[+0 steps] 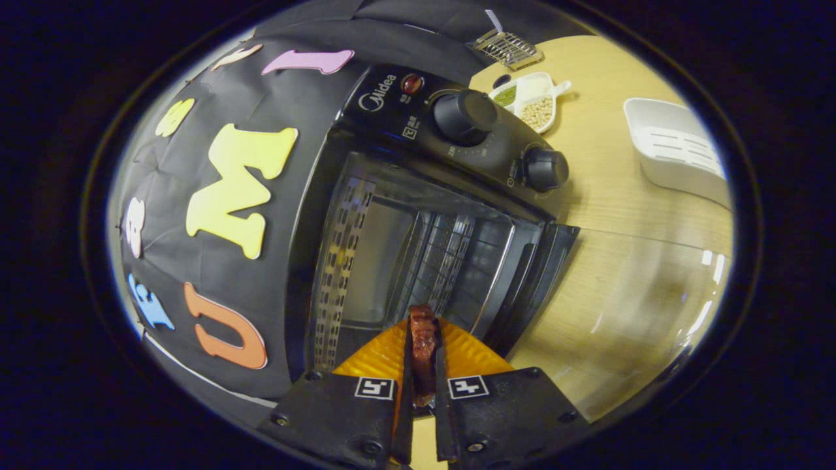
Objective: Open the toaster oven, put the food inside, and close the toaster oven door.
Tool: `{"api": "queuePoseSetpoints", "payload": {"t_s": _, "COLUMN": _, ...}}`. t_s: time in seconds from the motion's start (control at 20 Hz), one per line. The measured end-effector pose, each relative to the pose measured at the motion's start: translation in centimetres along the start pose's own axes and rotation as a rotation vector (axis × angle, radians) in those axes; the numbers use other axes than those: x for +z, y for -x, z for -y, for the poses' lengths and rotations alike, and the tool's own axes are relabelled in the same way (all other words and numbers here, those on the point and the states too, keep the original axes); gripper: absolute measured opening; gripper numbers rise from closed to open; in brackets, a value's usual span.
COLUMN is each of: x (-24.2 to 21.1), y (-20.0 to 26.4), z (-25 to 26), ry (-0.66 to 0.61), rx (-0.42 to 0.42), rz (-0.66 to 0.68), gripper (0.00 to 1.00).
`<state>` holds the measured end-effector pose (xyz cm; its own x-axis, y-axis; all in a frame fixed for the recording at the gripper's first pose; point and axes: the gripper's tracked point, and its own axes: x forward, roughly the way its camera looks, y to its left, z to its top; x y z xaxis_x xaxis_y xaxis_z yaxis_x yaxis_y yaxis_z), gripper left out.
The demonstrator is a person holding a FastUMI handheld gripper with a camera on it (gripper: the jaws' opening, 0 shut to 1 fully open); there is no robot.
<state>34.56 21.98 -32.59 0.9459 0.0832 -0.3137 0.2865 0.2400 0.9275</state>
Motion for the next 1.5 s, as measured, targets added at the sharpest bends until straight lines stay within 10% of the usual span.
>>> {"api": "queuePoseSetpoints", "payload": {"t_s": 0.5, "x": -0.3, "y": -0.9, "z": 0.1, "ry": 0.334, "rx": -0.067, "rz": -0.009, "gripper": 0.36}}
{"api": "queuePoseSetpoints", "payload": {"t_s": 0.85, "x": 0.9, "y": 0.3, "z": -0.8, "ry": 0.756, "rx": -0.107, "rz": 0.027, "gripper": 1.00}}
{"api": "queuePoseSetpoints", "payload": {"t_s": 1.5, "x": 3.1, "y": 6.4, "z": -0.8, "ry": 0.919, "rx": -0.104, "rz": -0.019, "gripper": 1.00}}
